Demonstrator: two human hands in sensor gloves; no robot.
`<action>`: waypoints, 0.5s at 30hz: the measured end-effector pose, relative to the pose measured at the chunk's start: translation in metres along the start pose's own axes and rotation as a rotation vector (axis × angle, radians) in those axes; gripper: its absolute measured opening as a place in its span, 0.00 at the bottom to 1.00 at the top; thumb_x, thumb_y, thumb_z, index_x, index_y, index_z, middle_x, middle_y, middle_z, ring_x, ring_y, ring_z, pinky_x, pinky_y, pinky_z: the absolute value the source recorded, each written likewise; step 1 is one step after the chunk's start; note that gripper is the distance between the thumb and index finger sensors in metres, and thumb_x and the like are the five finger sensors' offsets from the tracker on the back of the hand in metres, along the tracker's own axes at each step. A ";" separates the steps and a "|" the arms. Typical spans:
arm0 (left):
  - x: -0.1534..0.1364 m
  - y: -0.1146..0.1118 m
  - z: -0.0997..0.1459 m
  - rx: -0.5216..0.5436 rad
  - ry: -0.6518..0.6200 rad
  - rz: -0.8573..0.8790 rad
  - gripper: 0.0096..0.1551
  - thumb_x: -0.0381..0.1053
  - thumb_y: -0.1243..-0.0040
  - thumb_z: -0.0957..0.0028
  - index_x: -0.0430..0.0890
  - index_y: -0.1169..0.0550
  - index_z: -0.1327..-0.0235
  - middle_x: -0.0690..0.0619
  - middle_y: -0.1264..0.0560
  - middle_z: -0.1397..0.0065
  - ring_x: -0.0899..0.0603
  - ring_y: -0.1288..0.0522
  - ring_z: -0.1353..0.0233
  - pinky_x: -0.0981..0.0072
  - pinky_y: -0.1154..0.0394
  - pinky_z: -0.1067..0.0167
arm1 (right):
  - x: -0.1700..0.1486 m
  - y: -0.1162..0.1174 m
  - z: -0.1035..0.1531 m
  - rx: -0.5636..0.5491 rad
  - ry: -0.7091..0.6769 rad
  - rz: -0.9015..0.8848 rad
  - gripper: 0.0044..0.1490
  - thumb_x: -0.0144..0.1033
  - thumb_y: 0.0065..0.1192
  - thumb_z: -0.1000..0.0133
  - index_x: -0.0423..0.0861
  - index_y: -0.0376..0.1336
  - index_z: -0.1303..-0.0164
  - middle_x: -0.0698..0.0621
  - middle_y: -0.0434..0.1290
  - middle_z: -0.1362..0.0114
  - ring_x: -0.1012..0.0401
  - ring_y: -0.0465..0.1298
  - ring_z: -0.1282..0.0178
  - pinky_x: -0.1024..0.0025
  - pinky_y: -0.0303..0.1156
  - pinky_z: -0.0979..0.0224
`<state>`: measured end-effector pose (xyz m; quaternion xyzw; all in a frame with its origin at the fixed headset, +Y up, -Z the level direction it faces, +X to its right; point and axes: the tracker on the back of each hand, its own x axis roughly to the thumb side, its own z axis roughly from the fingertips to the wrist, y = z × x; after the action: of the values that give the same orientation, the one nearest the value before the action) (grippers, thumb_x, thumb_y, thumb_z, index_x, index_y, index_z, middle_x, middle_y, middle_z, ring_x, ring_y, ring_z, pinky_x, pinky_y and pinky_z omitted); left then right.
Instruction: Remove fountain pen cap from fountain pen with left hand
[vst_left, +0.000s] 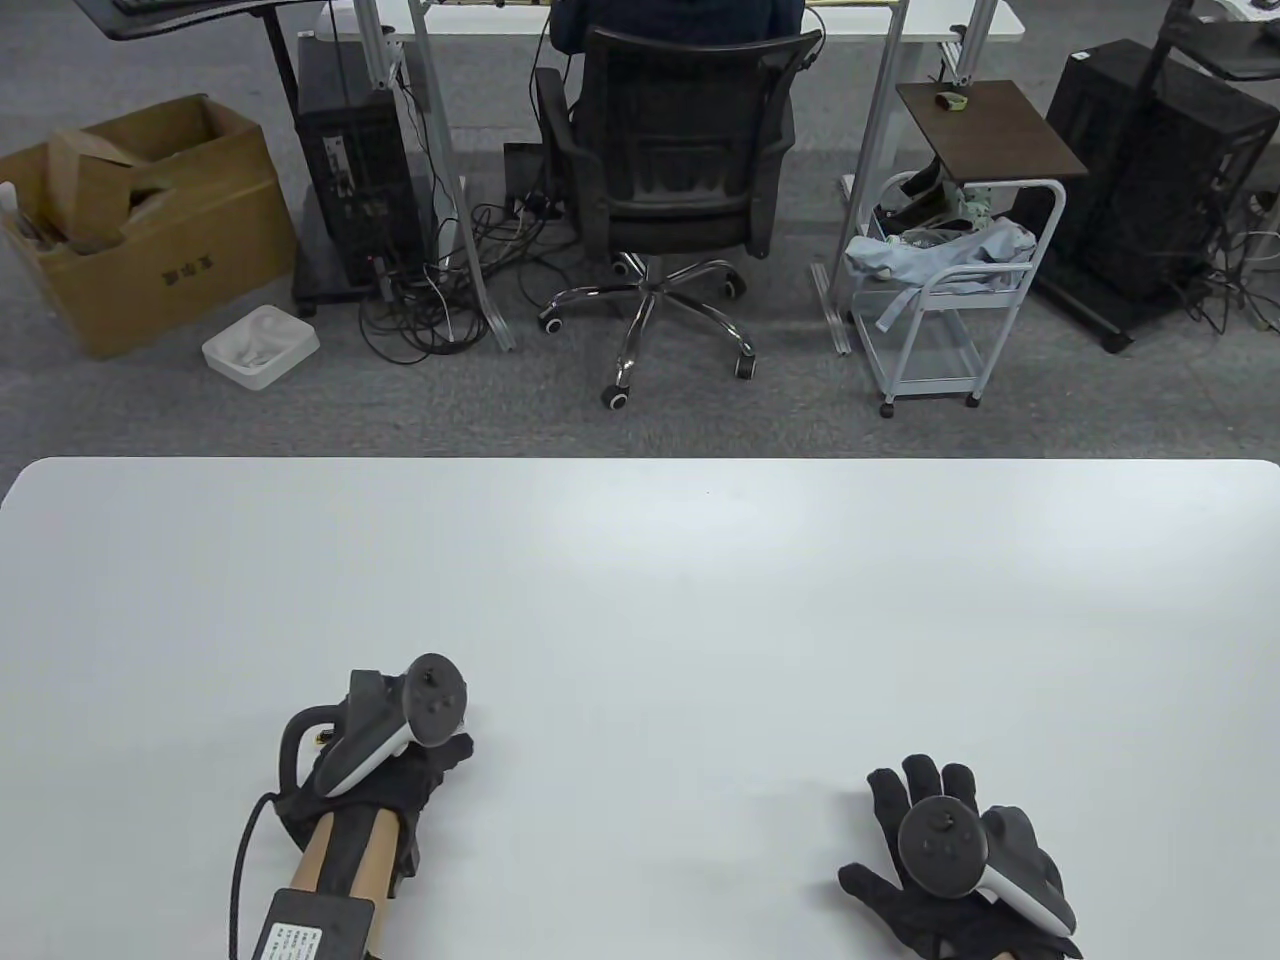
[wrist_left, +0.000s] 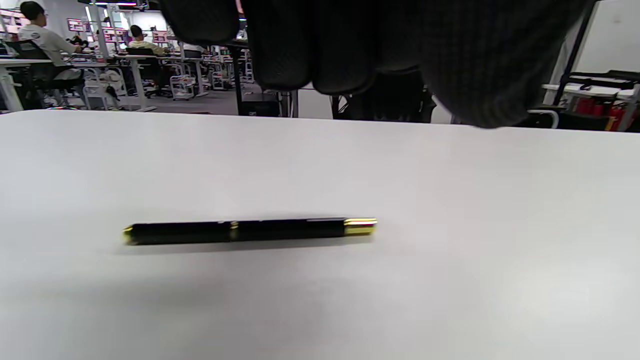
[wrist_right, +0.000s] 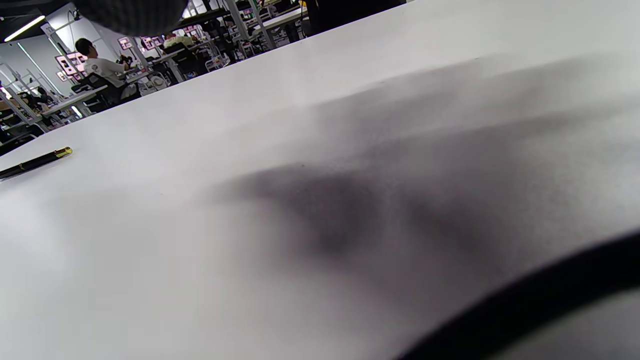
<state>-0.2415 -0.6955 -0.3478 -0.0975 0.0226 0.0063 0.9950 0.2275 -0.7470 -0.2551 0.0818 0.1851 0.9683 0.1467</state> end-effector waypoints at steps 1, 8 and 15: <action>-0.005 -0.004 -0.004 -0.012 0.014 -0.006 0.37 0.60 0.28 0.58 0.61 0.29 0.32 0.59 0.27 0.24 0.44 0.27 0.22 0.42 0.35 0.25 | -0.001 0.000 0.000 -0.001 -0.001 -0.004 0.57 0.63 0.42 0.47 0.47 0.24 0.24 0.38 0.21 0.19 0.33 0.24 0.23 0.24 0.27 0.32; -0.034 -0.027 -0.034 -0.114 0.132 -0.167 0.33 0.55 0.27 0.57 0.62 0.26 0.36 0.61 0.25 0.26 0.46 0.26 0.23 0.43 0.34 0.25 | -0.006 0.002 -0.004 0.017 0.012 -0.027 0.57 0.63 0.42 0.47 0.47 0.24 0.24 0.38 0.21 0.19 0.33 0.23 0.23 0.24 0.26 0.32; -0.062 -0.047 -0.053 -0.216 0.187 -0.230 0.30 0.53 0.27 0.56 0.63 0.24 0.39 0.61 0.23 0.28 0.47 0.25 0.25 0.47 0.32 0.26 | -0.005 0.003 -0.005 0.025 -0.003 -0.031 0.57 0.63 0.42 0.47 0.46 0.24 0.24 0.38 0.21 0.19 0.33 0.23 0.23 0.24 0.26 0.32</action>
<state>-0.3049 -0.7521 -0.3881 -0.2057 0.1030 -0.1144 0.9664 0.2305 -0.7528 -0.2588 0.0821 0.1984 0.9634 0.1607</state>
